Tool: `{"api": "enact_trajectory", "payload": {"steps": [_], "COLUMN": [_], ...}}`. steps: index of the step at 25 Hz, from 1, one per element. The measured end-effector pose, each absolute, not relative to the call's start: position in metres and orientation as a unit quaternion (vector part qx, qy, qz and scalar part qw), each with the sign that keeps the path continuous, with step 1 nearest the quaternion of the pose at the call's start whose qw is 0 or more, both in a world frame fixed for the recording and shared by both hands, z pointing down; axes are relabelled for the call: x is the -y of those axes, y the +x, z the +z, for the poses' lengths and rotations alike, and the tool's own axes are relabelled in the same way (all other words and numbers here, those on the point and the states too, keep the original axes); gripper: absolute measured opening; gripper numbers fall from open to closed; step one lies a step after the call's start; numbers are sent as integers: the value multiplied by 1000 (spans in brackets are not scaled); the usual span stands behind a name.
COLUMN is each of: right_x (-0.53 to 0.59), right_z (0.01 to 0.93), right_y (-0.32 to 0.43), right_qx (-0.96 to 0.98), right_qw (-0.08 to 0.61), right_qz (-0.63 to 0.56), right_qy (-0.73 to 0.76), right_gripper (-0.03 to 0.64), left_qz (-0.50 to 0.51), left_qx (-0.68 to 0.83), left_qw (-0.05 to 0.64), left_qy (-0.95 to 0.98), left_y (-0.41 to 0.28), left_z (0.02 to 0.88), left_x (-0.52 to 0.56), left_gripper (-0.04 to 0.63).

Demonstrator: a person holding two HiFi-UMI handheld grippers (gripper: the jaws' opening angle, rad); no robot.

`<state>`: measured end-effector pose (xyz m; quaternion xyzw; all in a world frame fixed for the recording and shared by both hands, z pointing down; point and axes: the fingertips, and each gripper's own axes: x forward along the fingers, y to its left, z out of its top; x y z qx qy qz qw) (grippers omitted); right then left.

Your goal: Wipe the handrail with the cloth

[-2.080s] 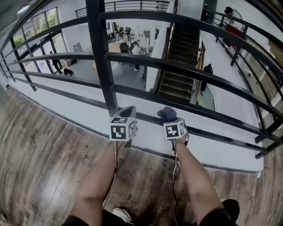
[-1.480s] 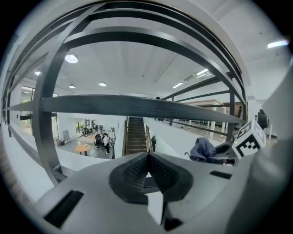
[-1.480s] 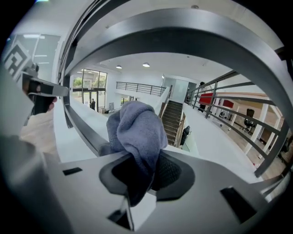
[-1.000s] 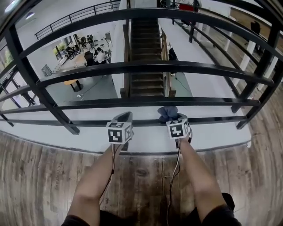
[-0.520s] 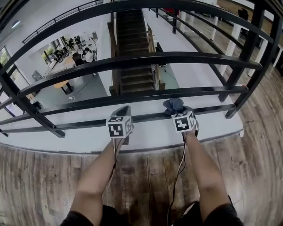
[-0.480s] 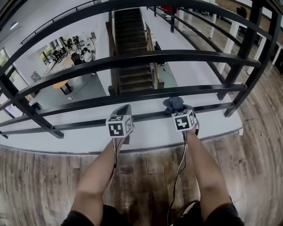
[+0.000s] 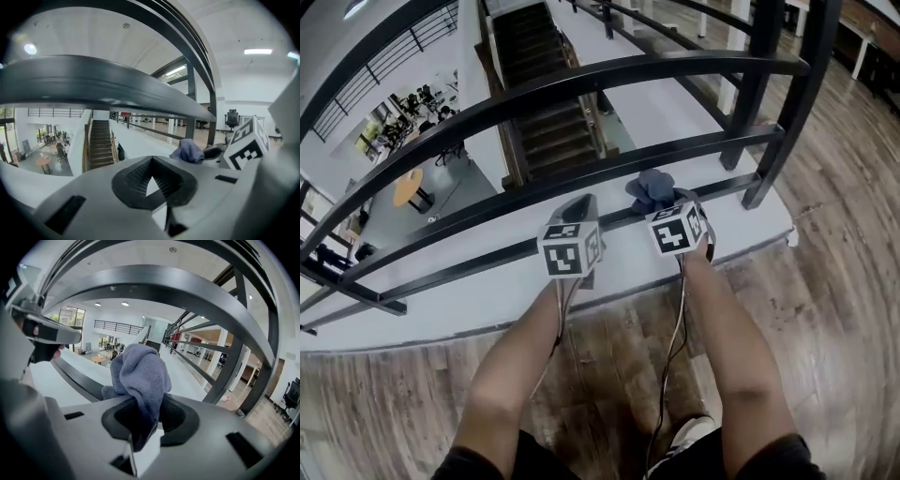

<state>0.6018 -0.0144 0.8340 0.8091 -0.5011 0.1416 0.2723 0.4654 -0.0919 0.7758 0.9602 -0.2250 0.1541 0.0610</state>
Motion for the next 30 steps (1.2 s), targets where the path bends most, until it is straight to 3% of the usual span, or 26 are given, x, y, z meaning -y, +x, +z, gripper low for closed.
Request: {"api": "enact_trajectory", "payload": {"steps": [15, 20, 30], "right_x": [-82, -105, -145], "right_z": [832, 831, 837], "right_y": [747, 779, 824], "right_qx": [423, 392, 332], "right_qw": [235, 258, 232], "right_qz": [140, 125, 136], "right_qy": [864, 874, 904], "right_gripper": [97, 95, 95], "left_qz": [146, 157, 167], "left_qx": [125, 96, 85], "left_qw": [48, 41, 25], "left_qy": [980, 982, 982], "left_y": [612, 630, 632], "left_z": [778, 781, 782], "left_x": [-23, -47, -51], "left_gripper": [3, 3, 3]}}
